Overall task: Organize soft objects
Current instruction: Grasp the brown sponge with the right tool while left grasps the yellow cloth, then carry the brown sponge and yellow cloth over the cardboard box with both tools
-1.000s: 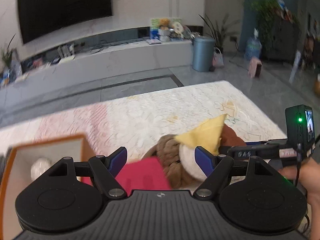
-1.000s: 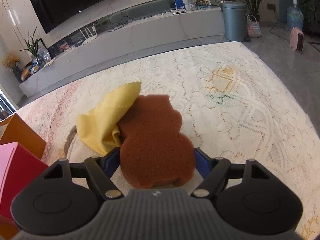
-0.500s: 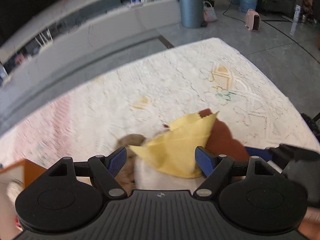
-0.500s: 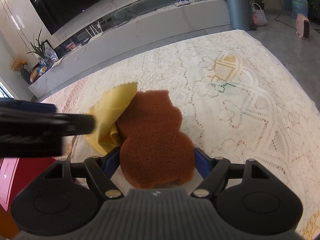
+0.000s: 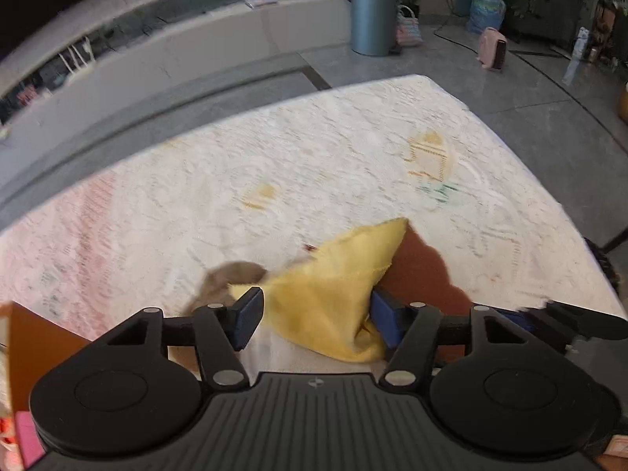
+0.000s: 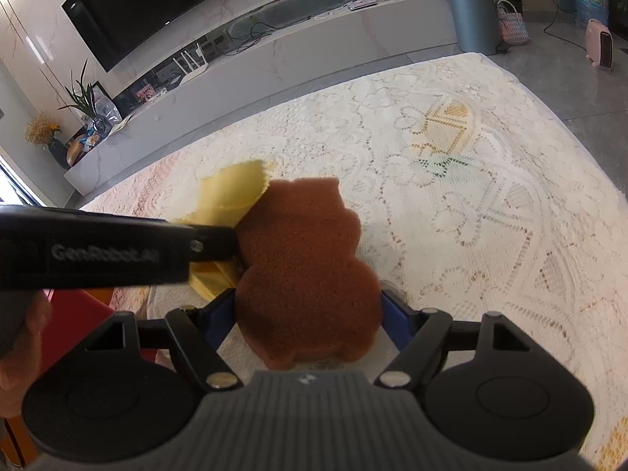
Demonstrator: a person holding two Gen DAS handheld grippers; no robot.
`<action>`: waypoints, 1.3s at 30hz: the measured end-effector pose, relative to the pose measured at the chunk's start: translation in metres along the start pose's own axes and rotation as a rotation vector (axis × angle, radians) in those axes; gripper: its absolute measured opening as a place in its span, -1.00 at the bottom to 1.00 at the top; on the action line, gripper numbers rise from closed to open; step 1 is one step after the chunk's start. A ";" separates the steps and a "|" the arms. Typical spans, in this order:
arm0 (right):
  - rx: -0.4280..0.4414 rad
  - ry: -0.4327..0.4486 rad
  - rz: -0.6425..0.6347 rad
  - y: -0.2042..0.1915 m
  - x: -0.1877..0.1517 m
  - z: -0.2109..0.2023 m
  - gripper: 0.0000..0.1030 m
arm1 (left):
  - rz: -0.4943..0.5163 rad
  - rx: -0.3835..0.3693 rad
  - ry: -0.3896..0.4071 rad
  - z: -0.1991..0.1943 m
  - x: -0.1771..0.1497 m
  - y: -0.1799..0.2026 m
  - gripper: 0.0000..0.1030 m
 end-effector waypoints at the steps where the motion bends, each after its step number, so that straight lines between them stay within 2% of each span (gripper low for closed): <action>1: 0.001 0.000 0.002 0.000 0.000 0.000 0.47 | 0.009 0.024 0.010 0.001 0.001 -0.003 0.41; 3: 0.000 0.001 0.003 0.000 0.000 0.000 0.47 | 0.016 0.056 0.003 0.007 0.002 -0.008 0.33; 6: -0.001 0.001 0.005 0.000 0.000 0.000 0.47 | -0.008 0.019 -0.017 0.016 -0.001 -0.010 0.18; 9: 0.009 0.004 0.018 0.002 0.000 0.001 0.50 | -0.027 0.008 -0.018 0.020 -0.005 -0.009 -0.07; 11: 0.022 0.006 0.045 0.005 0.000 0.003 0.52 | 0.003 0.006 -0.008 0.018 -0.006 -0.004 -0.19; 13: 0.026 -0.001 0.058 0.006 -0.001 0.006 0.52 | 0.056 0.011 0.004 0.014 -0.007 0.001 -0.41; 14: 0.025 -0.002 0.055 0.006 -0.001 0.007 0.52 | 0.083 0.018 0.012 0.012 -0.007 0.004 -0.45; 16: 0.023 -0.002 0.050 0.005 -0.001 0.006 0.52 | 0.123 0.046 0.027 0.009 -0.007 0.007 -0.72; 18: 0.021 0.003 0.046 0.003 0.000 0.005 0.50 | 0.140 0.073 0.041 0.006 -0.007 0.008 -0.82; 23: 0.016 0.012 0.057 0.006 0.001 0.001 0.49 | 0.060 0.107 0.059 -0.007 -0.003 -0.007 -0.89; 26: 0.007 0.016 0.067 0.008 0.001 0.000 0.49 | -0.007 0.095 0.078 -0.019 0.001 -0.021 -0.92; 39: 0.026 0.059 0.086 0.009 0.003 -0.014 0.46 | -0.103 0.060 0.055 -0.042 -0.005 -0.047 -0.93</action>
Point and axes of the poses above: each gripper's, at about its wrist camera, not at the fingertips, and z roughly the way its jaws point, y to its right, x to its top, the point moved 6 cm from there along z, roughly the way its jaws point, and after that the axes turned 2 degrees about y, right-handed, at the moved point
